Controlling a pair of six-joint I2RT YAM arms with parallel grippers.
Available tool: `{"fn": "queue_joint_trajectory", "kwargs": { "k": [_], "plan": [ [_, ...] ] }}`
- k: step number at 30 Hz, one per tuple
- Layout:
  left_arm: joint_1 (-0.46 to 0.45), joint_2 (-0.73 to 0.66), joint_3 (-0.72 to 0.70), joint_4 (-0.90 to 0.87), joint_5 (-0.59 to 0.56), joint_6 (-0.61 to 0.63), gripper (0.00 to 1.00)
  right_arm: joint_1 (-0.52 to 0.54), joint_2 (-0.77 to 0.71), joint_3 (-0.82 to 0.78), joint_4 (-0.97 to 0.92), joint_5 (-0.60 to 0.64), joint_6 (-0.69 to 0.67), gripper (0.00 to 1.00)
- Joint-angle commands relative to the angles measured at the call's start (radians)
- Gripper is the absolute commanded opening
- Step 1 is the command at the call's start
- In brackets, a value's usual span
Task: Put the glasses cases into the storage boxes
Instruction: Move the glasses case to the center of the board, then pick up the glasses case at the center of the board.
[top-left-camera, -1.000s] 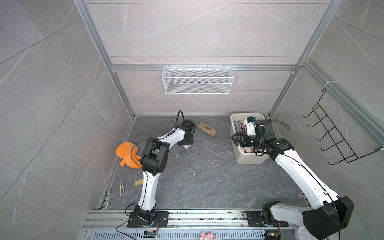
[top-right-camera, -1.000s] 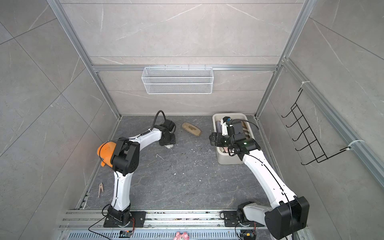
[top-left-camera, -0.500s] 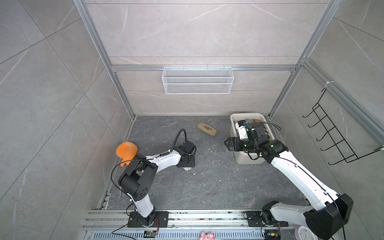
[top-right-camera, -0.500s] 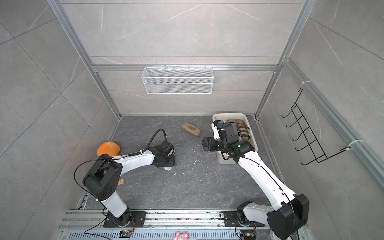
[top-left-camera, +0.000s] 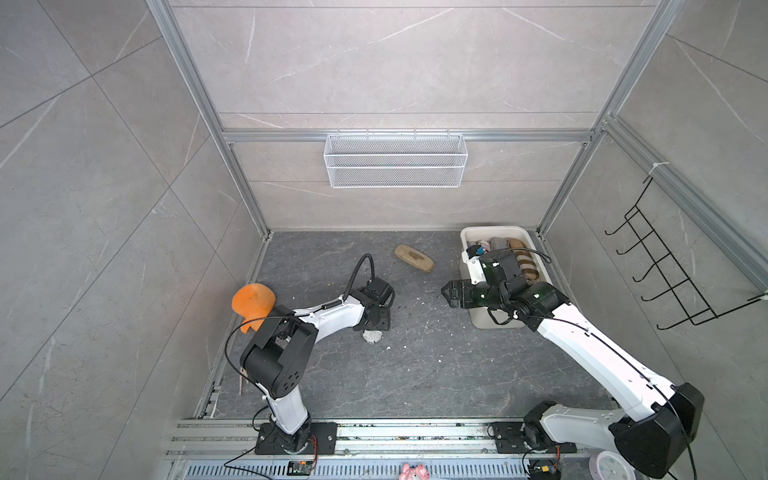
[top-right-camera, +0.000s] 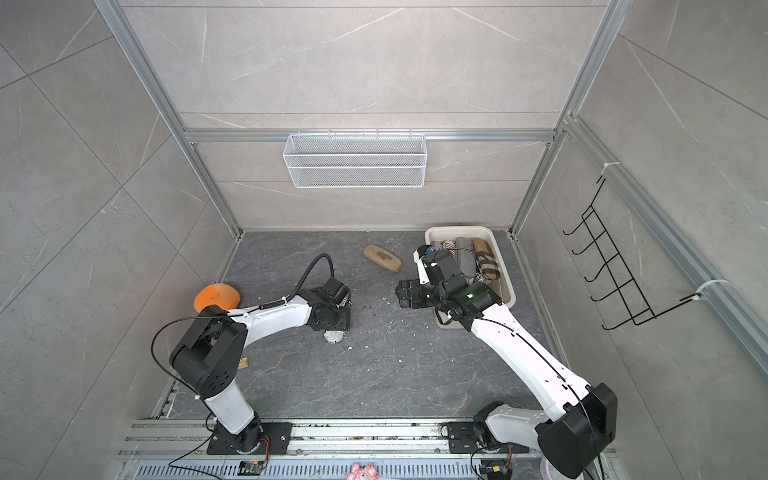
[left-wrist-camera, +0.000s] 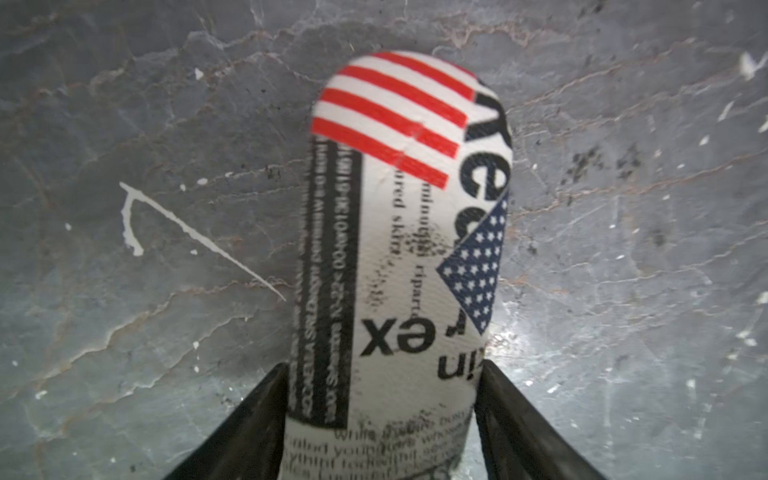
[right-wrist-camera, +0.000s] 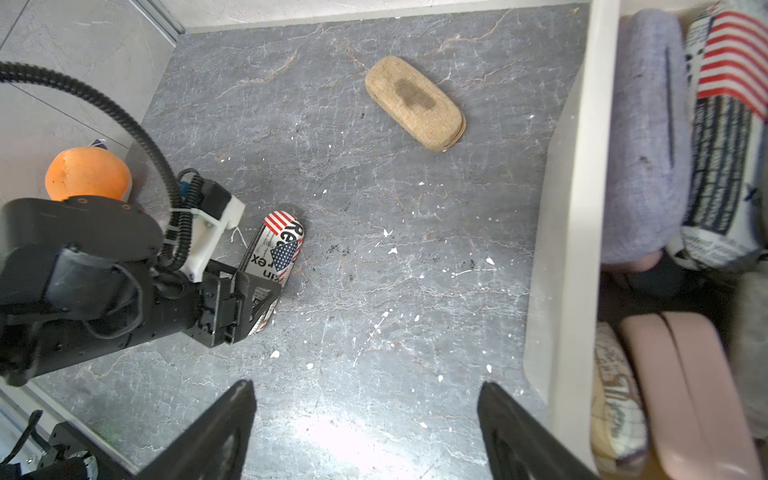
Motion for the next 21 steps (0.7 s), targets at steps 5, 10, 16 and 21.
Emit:
{"fn": "queue_joint_trajectory", "kwargs": {
  "k": [5, 10, 16, 21],
  "plan": [
    [-0.019, 0.008, -0.007, -0.042, -0.052, 0.006, 0.71, 0.032, 0.031, -0.002, 0.012, 0.024, 0.042, 0.85],
    [-0.027, -0.007, -0.025, -0.044, -0.066, 0.015, 0.72, 0.057, 0.036, -0.004, 0.023, 0.046, 0.048, 0.85],
    [-0.041, -0.01, -0.054, -0.031, -0.089, 0.016, 0.66, 0.077, 0.027, -0.026, 0.037, 0.065, 0.063, 0.85],
    [-0.062, -0.08, -0.099, 0.027, -0.115, 0.028, 0.59, 0.092, 0.026, -0.038, 0.043, 0.07, 0.071, 0.85]
  ]
}}
